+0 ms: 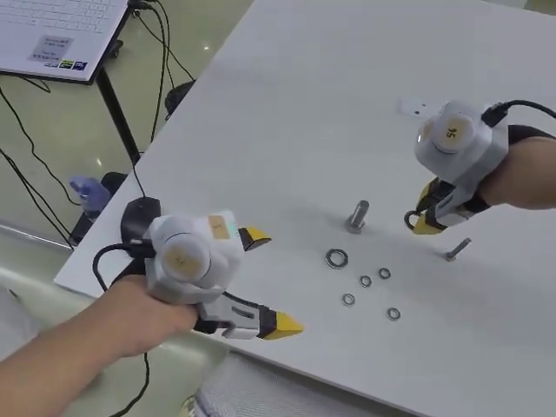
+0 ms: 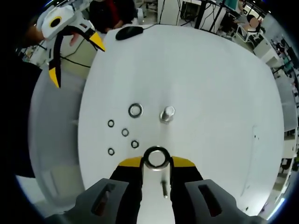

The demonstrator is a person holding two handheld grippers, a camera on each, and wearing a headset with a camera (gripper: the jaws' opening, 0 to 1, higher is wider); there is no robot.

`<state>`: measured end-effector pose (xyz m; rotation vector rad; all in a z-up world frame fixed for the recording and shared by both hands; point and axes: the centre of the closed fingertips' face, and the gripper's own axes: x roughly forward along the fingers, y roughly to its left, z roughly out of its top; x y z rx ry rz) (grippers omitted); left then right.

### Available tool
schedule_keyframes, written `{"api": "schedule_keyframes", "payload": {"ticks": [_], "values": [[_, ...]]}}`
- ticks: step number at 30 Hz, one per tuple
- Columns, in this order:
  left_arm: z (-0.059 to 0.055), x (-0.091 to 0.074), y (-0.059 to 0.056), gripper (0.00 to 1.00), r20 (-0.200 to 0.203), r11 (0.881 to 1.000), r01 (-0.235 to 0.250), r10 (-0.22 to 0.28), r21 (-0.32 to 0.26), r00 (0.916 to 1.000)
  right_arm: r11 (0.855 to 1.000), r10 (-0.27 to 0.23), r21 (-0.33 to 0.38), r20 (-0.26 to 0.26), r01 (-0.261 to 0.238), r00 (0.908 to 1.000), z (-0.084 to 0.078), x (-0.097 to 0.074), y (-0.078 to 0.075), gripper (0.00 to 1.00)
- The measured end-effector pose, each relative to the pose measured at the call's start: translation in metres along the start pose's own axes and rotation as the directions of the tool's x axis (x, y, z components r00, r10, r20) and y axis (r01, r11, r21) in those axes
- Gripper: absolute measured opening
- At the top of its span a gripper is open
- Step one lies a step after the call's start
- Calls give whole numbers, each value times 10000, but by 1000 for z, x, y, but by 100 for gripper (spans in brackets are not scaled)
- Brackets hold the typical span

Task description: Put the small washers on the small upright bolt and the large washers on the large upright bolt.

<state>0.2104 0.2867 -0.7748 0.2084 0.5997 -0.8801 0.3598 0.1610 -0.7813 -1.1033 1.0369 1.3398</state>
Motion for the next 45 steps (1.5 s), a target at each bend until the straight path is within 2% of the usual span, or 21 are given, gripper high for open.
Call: {"api": "schedule_keyframes", "payload": {"ticks": [11, 17, 22, 24, 26, 28, 33, 45], "values": [[1, 2, 2, 75, -27, 10000, 51, -51, -20, 10000, 10000, 16, -97, 203, -14, 9998, 22, 6, -14, 21], [7, 3, 3, 73, 271, 9999, 117, -116, -39, 9996, 9999, -3, -161, 243, 7, 9997, 34, 11, -18, 21], [8, 5, 3, 73, 418, 9999, 168, -166, -39, 9990, 9997, 78, -251, 145, -74, 9999, 40, 18, -20, 21], [6, 5, 4, 74, 372, 9998, 173, -173, -11, 9992, 9996, 77, -283, 97, -74, 9999, 42, 21, -21, 21], [1, 6, 3, 74, 108, 9998, 200, -199, -74, 9997, 9996, 82, -277, 69, -80, 9999, 44, 23, -22, 21], [1, 6, 3, 75, 170, 9997, 155, -158, 162, 9997, 9996, 125, -253, 49, -124, 9999, 45, 27, -23, 21], [2, 5, 5, 76, 183, 9998, 125, -127, 153, 9998, 9995, 161, -265, -22, -162, 9999, 50, 34, -27, 21], [0, 3, 7, 74, 230, 9998, 192, -194, 78, 9995, 9991, 253, -339, -317, -264, 9992, 57, 38, -23, 21]]}}
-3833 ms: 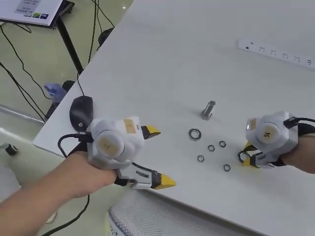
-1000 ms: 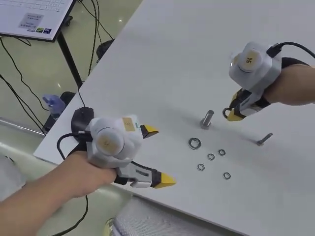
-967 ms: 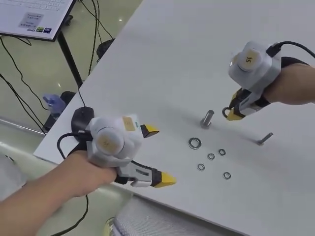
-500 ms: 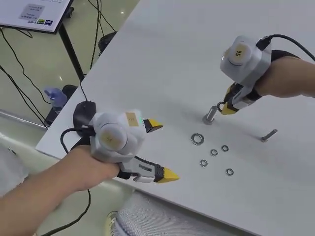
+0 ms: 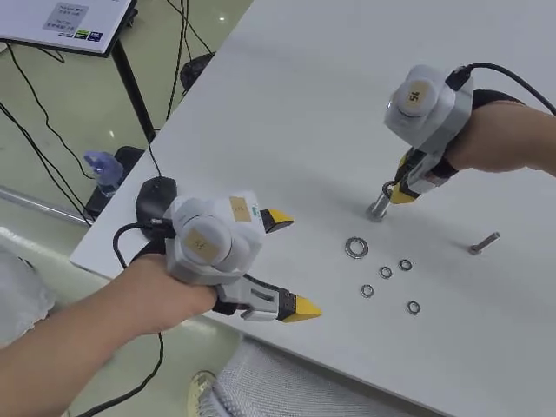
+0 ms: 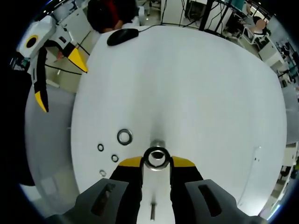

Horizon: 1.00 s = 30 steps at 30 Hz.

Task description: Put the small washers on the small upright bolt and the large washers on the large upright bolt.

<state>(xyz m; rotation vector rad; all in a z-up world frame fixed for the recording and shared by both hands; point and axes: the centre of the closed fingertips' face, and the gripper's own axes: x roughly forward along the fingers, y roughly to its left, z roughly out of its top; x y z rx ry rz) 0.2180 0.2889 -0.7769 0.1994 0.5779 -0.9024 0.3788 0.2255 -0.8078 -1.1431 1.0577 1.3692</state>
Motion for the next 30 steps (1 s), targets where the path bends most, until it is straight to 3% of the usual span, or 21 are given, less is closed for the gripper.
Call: {"api": "schedule_keyframes", "payload": {"ticks": [30], "values": [[-6, 0, 5, 70, -100, 9999, 107, -109, -119, 9999, 9996, 96, -274, -803, -119, 9967, -4, 28, -5, 21]]}}
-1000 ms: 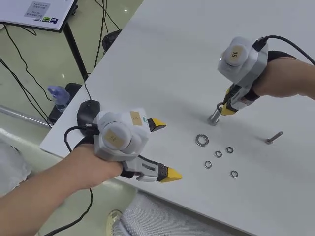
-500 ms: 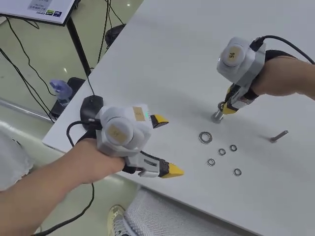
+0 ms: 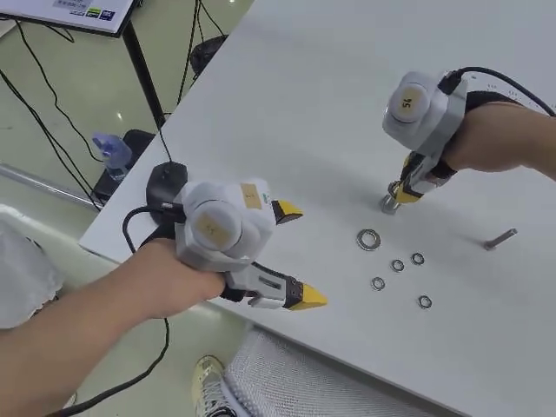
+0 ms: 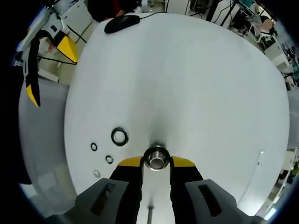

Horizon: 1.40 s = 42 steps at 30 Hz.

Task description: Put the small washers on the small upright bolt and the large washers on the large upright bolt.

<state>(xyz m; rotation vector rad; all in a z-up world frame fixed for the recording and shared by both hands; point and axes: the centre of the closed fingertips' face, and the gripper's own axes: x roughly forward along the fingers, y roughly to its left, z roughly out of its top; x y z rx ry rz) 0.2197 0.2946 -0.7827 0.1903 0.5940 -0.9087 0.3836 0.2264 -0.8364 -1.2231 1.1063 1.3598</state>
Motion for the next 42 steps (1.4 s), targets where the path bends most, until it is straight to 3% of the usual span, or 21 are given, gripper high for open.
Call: {"api": "schedule_keyframes", "payload": {"ticks": [18, 42], "values": [[12, 1, 2, 69, 172, 9998, 26, -29, 179, 9998, 9998, 52, 218, -163, -48, 9999, -2, 16, 5, 22], [-2, 6, 5, 81, -306, 9989, -211, 224, 409, 9993, 9993, -156, 328, -35, 158, 9999, -2, 26, 6, 22]]}}
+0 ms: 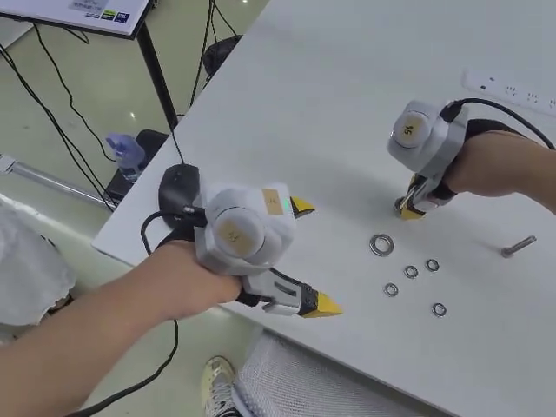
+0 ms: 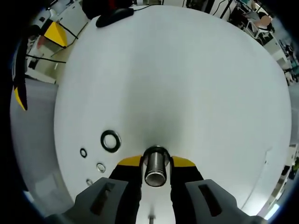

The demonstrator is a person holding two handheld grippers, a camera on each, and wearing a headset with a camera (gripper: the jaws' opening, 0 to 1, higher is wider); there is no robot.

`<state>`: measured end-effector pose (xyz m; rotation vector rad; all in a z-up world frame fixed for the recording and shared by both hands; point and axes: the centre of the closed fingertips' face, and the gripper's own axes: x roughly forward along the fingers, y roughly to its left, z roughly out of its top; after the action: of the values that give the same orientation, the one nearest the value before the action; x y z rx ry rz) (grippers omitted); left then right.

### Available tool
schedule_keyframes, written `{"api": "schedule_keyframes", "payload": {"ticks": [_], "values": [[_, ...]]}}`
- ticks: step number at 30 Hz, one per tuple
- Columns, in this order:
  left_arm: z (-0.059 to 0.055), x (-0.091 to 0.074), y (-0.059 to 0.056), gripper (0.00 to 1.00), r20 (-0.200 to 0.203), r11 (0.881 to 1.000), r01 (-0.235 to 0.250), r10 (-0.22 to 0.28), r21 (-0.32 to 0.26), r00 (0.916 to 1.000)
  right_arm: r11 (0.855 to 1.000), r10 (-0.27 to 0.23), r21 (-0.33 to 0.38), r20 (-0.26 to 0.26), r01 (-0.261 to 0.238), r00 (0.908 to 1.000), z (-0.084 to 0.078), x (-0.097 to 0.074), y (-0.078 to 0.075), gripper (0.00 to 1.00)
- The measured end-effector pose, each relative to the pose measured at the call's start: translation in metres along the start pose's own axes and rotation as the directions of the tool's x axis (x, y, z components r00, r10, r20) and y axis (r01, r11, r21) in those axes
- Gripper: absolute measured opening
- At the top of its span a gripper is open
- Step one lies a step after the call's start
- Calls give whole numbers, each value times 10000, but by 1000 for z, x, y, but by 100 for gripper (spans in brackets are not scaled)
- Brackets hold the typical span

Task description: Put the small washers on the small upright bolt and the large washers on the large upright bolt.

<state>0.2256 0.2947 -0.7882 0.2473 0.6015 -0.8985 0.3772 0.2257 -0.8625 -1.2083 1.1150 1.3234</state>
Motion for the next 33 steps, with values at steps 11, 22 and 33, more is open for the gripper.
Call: {"api": "schedule_keyframes", "payload": {"ticks": [11, 22, 33], "values": [[-4, 1, -5, 85, -341, 9997, 63, -55, 250, 9994, 10000, -47, 56, 151, 46, 9999, 1, 0, 0, 23], [-6, 3, -8, 88, -511, 9995, 53, -37, 300, 9987, 9990, -280, 371, 725, 254, 9970, 9, -10, -10, 32], [-4, 6, -10, 90, -671, 9991, 66, -38, 410, 9977, 9992, -380, 148, 1473, 362, 9884, 11, -24, -13, 34]]}}
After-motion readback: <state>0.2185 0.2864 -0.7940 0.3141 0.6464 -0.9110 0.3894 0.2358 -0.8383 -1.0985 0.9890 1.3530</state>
